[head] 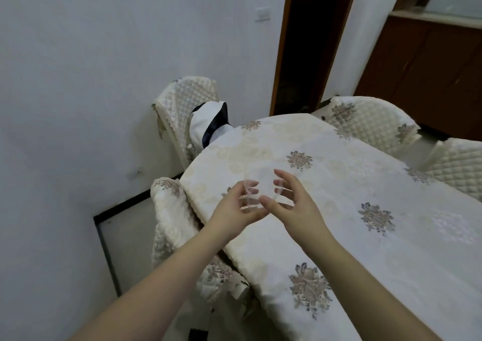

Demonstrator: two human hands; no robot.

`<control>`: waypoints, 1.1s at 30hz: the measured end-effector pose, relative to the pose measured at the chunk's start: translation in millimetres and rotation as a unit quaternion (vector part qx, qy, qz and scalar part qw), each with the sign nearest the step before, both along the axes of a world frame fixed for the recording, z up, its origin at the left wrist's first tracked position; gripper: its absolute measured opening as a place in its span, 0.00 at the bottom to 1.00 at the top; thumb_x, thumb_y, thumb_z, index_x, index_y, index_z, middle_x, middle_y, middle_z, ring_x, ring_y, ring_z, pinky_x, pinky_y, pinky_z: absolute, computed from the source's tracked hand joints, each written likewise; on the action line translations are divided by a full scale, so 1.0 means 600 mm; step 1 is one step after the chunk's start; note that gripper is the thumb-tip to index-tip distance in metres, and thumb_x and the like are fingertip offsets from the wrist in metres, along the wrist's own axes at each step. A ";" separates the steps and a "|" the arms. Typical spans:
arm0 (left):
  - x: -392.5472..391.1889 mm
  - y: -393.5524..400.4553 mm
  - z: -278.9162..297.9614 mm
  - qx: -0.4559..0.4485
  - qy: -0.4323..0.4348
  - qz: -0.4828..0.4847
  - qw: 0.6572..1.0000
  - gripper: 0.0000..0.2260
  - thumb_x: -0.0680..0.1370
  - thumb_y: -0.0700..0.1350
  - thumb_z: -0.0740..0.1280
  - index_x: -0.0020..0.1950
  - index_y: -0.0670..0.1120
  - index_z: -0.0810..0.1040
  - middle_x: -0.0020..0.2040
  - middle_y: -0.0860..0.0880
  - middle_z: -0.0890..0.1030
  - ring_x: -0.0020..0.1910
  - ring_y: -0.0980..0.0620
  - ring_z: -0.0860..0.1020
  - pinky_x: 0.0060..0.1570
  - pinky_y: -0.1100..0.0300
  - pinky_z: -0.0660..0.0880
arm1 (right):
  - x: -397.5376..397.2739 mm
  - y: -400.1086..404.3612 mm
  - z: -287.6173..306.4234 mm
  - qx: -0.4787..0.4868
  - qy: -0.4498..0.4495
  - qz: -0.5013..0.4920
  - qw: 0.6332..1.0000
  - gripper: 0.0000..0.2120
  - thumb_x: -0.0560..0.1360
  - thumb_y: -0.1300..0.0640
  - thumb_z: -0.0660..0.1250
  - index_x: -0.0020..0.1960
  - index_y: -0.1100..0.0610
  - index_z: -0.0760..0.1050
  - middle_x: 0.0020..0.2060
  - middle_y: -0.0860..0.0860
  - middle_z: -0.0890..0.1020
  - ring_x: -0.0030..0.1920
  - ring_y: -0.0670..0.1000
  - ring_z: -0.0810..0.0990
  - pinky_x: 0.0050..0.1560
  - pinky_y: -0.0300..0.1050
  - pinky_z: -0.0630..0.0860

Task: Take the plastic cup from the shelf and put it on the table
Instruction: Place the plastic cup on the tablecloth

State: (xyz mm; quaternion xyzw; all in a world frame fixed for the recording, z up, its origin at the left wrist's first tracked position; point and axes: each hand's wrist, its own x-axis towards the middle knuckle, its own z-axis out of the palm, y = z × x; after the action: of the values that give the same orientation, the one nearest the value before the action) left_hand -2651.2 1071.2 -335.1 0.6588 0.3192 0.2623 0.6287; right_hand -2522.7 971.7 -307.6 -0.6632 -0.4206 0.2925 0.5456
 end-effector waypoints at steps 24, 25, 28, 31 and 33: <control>0.110 0.103 -0.265 0.050 0.169 0.030 0.984 0.32 0.65 0.38 0.72 0.51 0.76 0.73 0.48 0.77 0.78 0.45 0.74 0.77 0.39 0.78 0.71 | 0.103 0.134 -0.312 -0.133 -0.035 0.055 0.989 0.33 0.68 0.50 0.75 0.71 0.49 0.68 0.61 0.44 0.75 0.57 0.35 0.73 0.53 0.30 0.70; 0.110 0.104 -0.275 0.039 0.183 0.036 0.982 0.28 0.65 0.39 0.72 0.52 0.72 0.75 0.48 0.71 0.81 0.45 0.71 0.79 0.39 0.75 0.73 | 0.102 0.134 -0.318 -0.135 -0.034 0.053 0.989 0.34 0.68 0.50 0.75 0.71 0.49 0.68 0.61 0.44 0.75 0.57 0.37 0.73 0.54 0.32 0.71; 0.114 0.109 -0.302 0.016 0.211 0.063 0.975 0.24 0.64 0.43 0.74 0.54 0.62 0.73 0.46 0.60 0.81 0.46 0.72 0.77 0.40 0.76 0.71 | 0.101 0.137 -0.329 -0.137 -0.026 0.048 0.989 0.33 0.69 0.51 0.75 0.71 0.49 0.67 0.61 0.42 0.74 0.56 0.37 0.74 0.54 0.34 0.71; 0.117 0.109 -0.308 0.005 0.219 0.073 0.973 0.25 0.61 0.47 0.73 0.52 0.66 0.70 0.47 0.65 0.79 0.45 0.77 0.75 0.40 0.78 0.70 | 0.102 0.142 -0.333 -0.139 -0.027 0.041 0.989 0.33 0.69 0.52 0.75 0.71 0.48 0.67 0.60 0.39 0.73 0.55 0.32 0.72 0.52 0.27 0.68; 0.122 0.111 -0.308 -0.004 0.221 0.077 0.972 0.26 0.61 0.50 0.72 0.56 0.65 0.71 0.49 0.64 0.79 0.47 0.71 0.77 0.41 0.72 0.72 | 0.104 0.144 -0.335 -0.141 -0.022 0.038 0.989 0.33 0.70 0.52 0.75 0.72 0.47 0.66 0.61 0.39 0.73 0.57 0.32 0.72 0.52 0.27 0.68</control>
State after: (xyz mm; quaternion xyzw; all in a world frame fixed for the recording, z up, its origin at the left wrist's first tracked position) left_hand -2577.7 1138.0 -519.6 0.6715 0.5009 0.1563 0.5232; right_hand -2460.6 1058.3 -508.4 -0.7230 -0.4124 0.3548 0.4258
